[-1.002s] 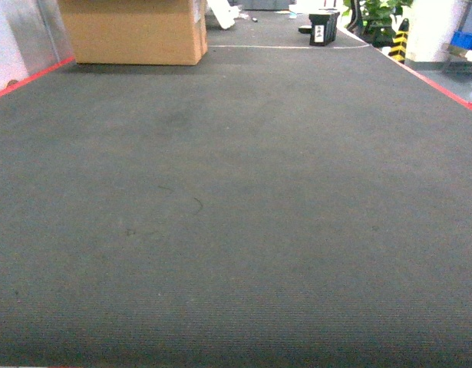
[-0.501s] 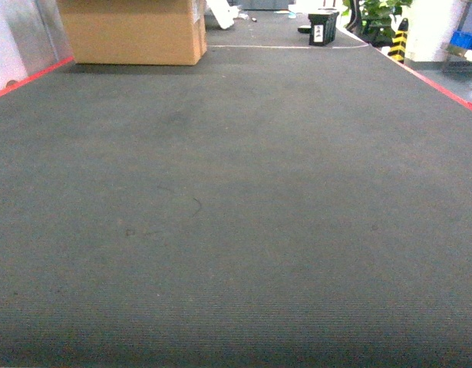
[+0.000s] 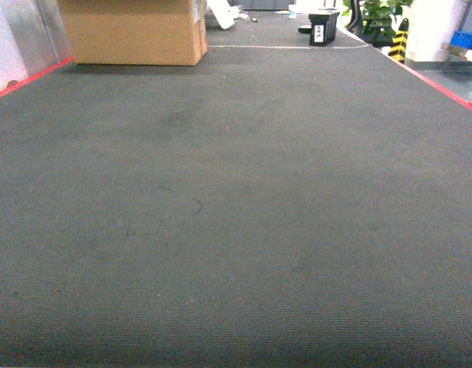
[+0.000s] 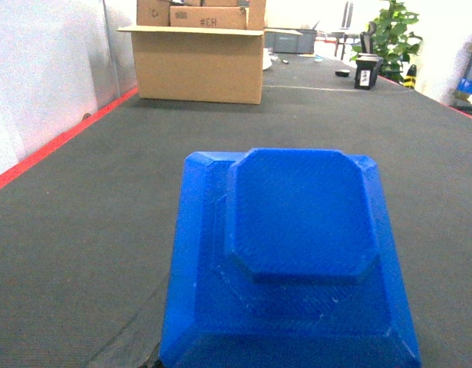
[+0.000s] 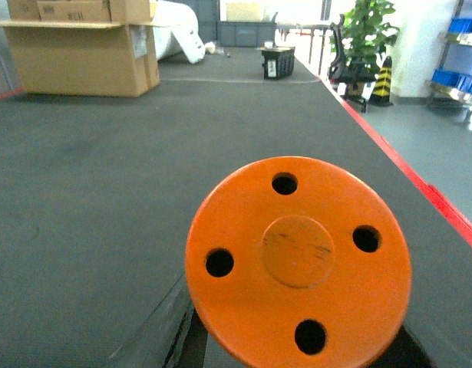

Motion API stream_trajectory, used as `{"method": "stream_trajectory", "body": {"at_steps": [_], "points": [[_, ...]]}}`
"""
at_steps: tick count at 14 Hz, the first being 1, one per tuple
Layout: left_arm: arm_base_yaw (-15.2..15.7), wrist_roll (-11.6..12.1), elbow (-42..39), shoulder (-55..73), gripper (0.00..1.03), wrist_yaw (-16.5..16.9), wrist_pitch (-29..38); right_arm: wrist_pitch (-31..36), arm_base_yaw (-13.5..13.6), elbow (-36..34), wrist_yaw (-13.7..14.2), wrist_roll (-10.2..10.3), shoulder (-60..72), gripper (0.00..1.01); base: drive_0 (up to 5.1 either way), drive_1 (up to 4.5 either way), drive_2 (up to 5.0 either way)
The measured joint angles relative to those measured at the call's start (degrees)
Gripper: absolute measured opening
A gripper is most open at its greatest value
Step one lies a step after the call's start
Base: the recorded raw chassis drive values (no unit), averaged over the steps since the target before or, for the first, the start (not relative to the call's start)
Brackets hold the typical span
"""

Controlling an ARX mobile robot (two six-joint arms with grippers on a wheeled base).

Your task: Sort blue parts and orange caps into right shelf containers

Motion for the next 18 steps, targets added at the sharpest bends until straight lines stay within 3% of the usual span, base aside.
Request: {"method": "stream_trajectory", "body": {"at_steps": [1,3,12,18], "points": [[0.0,0.0,0.0,-0.7,0.42,-0.1,-1.4,-9.0,0.0,0.0,0.0,0.0,-5.8,0.44,0.0,0.0,0.0],[0.0,0.0,0.0,-9.8,0.42,0.0,-12.0,-10.4,0.0,0.0,0.1,0.0,-9.3,0.44,0.0,0.0,0.0],[0.0,0.0,0.0,-10.2,0.42,0.0,-11.6,-10.1,0.0,0.0,0.0,0.0,-9.3,0.44,-0.1,-0.07,-0.1],[0.1,0.0,0.0,-10.2,0.42,-0.1,-11.6,-10.1,0.0,0.0,0.0,0.0,-9.3,0.44,-1.7,-1.75,-1.7]]}}
